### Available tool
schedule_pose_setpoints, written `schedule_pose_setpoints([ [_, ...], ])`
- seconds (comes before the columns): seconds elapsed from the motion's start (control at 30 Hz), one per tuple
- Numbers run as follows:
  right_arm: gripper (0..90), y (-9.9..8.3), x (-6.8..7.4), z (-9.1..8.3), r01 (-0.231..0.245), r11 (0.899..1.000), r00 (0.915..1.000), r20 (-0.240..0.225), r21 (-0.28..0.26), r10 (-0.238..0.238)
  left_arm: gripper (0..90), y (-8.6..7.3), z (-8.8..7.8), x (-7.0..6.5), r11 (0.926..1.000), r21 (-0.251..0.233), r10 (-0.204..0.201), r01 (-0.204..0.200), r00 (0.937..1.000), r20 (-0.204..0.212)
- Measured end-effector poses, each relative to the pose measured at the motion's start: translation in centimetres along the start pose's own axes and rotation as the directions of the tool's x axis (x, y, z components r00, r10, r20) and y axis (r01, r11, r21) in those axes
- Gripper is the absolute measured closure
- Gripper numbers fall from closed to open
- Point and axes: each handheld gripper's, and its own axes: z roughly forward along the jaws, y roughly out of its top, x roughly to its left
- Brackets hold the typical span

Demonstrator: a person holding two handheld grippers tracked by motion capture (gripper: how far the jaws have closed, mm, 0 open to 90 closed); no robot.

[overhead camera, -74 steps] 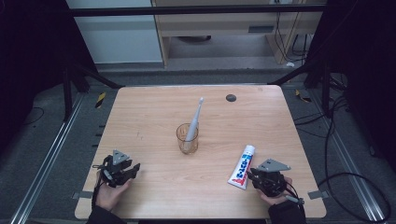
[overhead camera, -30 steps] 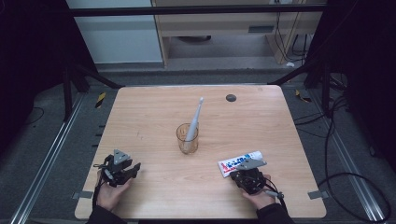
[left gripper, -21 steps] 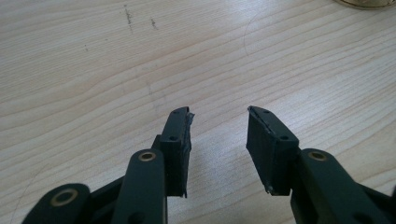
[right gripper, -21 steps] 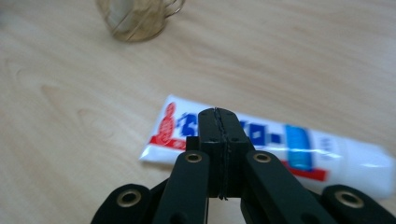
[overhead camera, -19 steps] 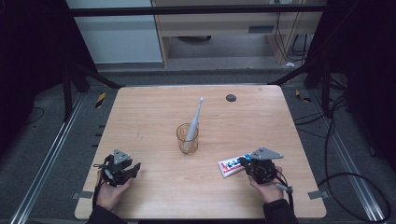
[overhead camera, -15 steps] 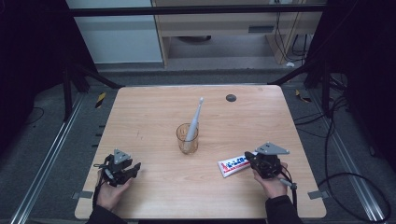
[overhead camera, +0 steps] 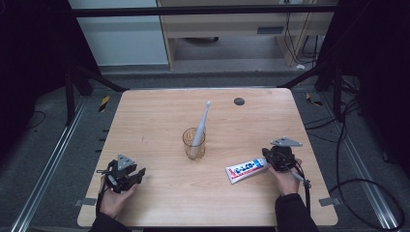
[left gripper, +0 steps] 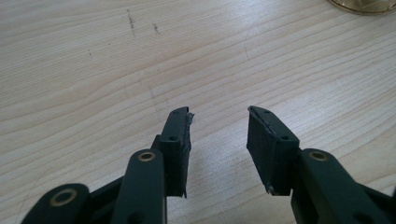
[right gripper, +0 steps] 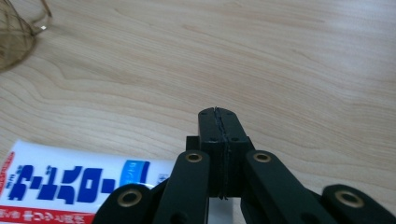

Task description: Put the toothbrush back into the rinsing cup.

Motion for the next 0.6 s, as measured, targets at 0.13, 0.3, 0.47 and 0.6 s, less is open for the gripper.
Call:
schedule_pose_setpoints([
  [0.13,90.0,-0.11,-0.17,0.15,0.016,1.0,0.9997,0.016,0.02,-0.016,58.8,0.0,0.0,0.0,1.0,0.0,0.0,0.0,1.0,0.0],
  [0.3,90.0,-0.23,-0.33,0.04,0.014,0.999,0.9998,0.015,0.04,-0.014,58.8,-0.02,-0.03,0.02,1.0,0.001,0.0,0.0,1.0,0.001],
  [0.47,90.0,-0.33,-0.31,-0.24,0.026,0.999,0.9995,0.014,0.04,-0.027,58.8,-0.03,-0.08,0.02,1.0,-0.001,-0.001,0.001,1.0,0.001],
  [0.6,90.0,-0.49,-0.1,-0.56,0.048,0.998,0.9987,0.016,0.05,-0.049,58.8,-0.04,-0.09,0.04,1.0,-0.002,-0.002,0.002,1.0,0.001],
])
